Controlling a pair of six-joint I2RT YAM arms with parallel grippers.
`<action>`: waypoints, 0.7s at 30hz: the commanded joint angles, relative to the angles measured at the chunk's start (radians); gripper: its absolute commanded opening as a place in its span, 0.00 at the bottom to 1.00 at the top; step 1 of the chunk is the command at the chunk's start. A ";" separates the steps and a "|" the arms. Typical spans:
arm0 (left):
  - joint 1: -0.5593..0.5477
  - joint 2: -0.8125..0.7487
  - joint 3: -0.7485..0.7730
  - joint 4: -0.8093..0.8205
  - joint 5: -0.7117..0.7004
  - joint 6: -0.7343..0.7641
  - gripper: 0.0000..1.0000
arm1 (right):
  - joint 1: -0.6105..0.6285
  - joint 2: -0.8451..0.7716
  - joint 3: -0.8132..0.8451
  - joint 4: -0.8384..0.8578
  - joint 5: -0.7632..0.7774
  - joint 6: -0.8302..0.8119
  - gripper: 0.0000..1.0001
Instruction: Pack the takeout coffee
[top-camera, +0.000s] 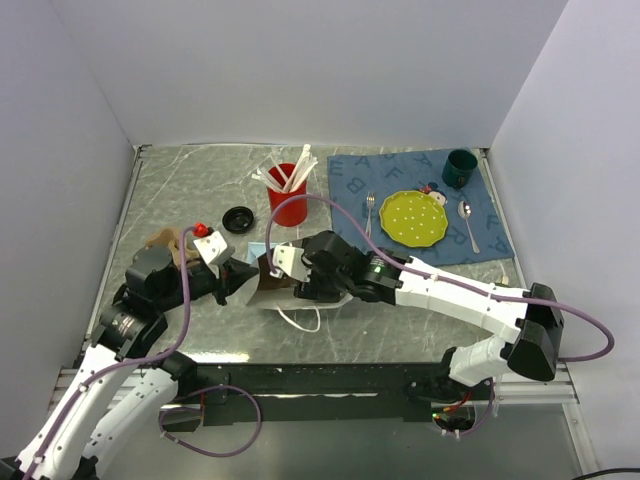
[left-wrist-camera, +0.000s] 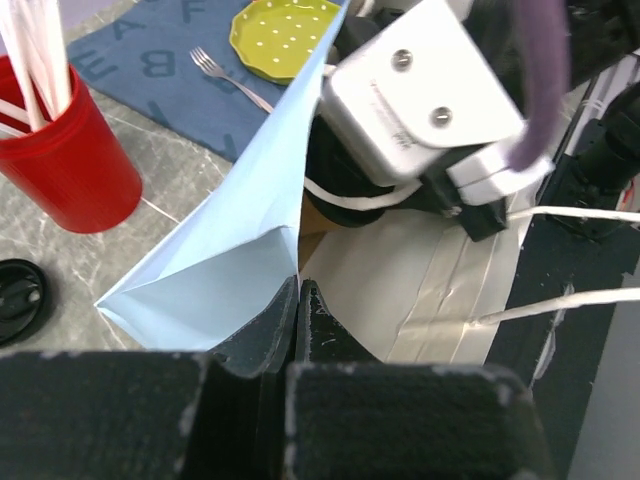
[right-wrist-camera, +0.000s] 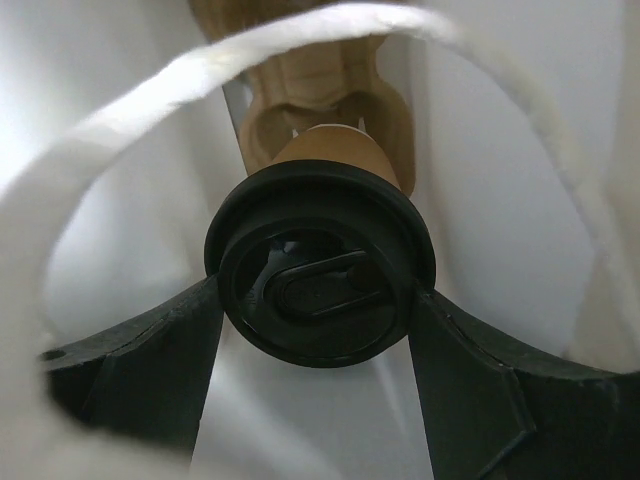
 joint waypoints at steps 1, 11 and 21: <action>0.002 -0.026 -0.038 0.059 0.059 -0.007 0.01 | 0.010 0.019 -0.007 0.049 0.082 -0.005 0.38; 0.000 -0.040 -0.096 0.121 0.082 -0.018 0.01 | 0.004 0.042 0.000 0.105 0.049 -0.051 0.38; -0.004 -0.075 -0.115 0.104 0.061 -0.025 0.01 | -0.016 0.039 -0.023 0.132 0.110 -0.130 0.38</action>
